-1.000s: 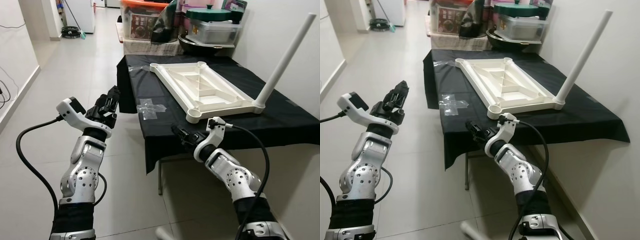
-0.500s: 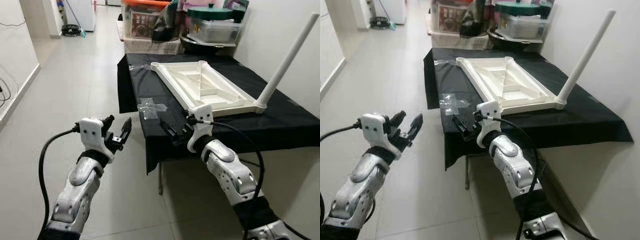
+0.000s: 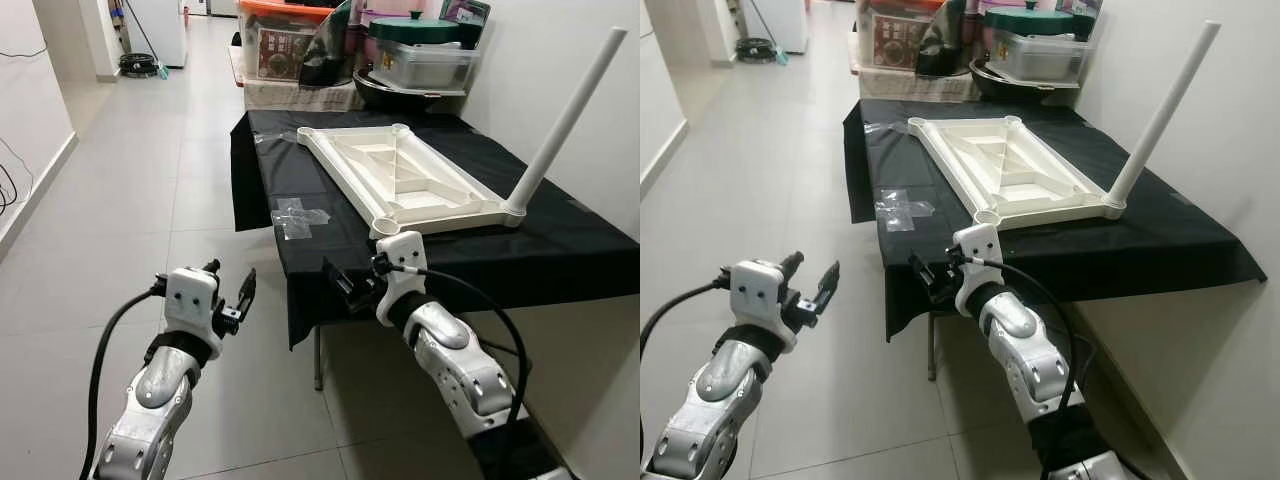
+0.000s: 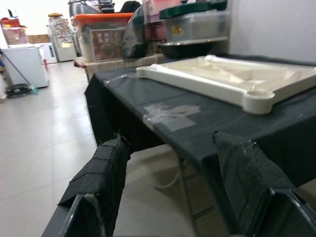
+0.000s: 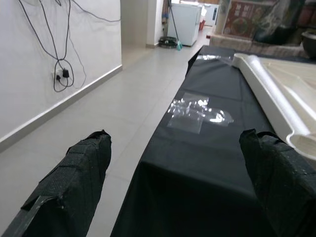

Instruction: Building children table

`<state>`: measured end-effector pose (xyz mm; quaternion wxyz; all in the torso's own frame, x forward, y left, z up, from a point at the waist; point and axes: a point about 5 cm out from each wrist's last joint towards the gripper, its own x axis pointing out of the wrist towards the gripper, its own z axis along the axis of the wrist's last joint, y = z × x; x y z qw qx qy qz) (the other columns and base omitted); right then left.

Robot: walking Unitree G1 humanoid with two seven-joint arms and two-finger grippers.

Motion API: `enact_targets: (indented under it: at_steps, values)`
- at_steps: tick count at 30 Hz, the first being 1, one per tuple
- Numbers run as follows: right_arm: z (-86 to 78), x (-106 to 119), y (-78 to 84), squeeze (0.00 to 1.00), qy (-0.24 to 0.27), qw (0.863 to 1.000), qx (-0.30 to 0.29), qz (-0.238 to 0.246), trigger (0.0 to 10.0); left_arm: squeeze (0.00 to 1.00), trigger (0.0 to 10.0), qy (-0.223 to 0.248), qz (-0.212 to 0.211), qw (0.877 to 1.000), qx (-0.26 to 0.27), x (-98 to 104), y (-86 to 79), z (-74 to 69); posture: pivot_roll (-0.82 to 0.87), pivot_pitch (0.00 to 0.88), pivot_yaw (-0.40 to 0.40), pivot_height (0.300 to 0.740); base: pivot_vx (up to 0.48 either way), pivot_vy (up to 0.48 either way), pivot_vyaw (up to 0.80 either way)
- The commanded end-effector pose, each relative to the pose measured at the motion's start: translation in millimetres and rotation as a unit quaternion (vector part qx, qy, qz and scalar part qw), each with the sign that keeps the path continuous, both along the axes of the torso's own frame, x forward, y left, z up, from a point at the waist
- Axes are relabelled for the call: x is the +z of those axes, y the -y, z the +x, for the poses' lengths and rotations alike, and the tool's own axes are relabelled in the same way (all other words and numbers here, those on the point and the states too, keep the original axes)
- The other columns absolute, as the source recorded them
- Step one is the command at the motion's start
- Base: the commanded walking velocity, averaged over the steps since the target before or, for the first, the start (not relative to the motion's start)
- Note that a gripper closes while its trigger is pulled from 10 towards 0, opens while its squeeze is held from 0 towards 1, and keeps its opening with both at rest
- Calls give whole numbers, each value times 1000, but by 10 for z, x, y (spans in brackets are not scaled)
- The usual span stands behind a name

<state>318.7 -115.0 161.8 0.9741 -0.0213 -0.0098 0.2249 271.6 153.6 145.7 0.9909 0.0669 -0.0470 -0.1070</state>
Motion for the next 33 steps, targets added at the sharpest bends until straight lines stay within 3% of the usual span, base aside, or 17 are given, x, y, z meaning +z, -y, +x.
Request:
enact_targets:
  at_steps: [1, 12, 17, 18, 19, 20, 21, 33]
  values:
    - [-45, 4, -11, 12, 18, 1000, 2, -13, 10000, 0, 10000, -13, 24, 1000, 5, -63, -3, -33, -59, 0, -89, 740, 0, 0, 0]
    - [-57, -41, 56, 0, 16, 999, -20, -33, 10000, 0, 10000, -24, 48, 998, 25, -113, -53, -83, -55, 0, -80, 740, 0, 0, 0]
    - [-117, -88, 170, 0, 19, 997, -59, -40, 10000, 0, 10000, -35, 65, 996, 51, -165, -164, -184, -58, 0, -72, 740, 0, 0, 0]
    - [-138, -100, 208, 216, 20, 996, -71, -40, 10000, 0, 10000, -35, 69, 995, 59, -175, -200, -214, -60, 0, -71, 740, 0, 0, 0]
    - [-138, -100, 208, 216, 20, 996, -71, -40, 10000, 0, 10000, -35, 69, 995, 59, -175, -200, -214, -60, 0, -71, 740, 0, 0, 0]
    - [-156, -109, 243, 443, 19, 996, -81, -40, 10000, 0, 10000, -35, 73, 995, 66, -182, -231, -238, -61, 0, -72, 740, 0, 0, 0]
    - [-172, -101, 280, 992, 23, 995, -92, -36, 10000, 0, 10000, -33, 75, 994, 73, -185, -264, -261, -67, 0, -71, 740, 0, 0, 0]
    - [-221, 79, 305, 1000, 65, 992, -107, 4, 10000, 0, 10000, -41, 56, 994, 83, -222, -295, -340, -106, 0, -39, 740, 0, 0, 0]
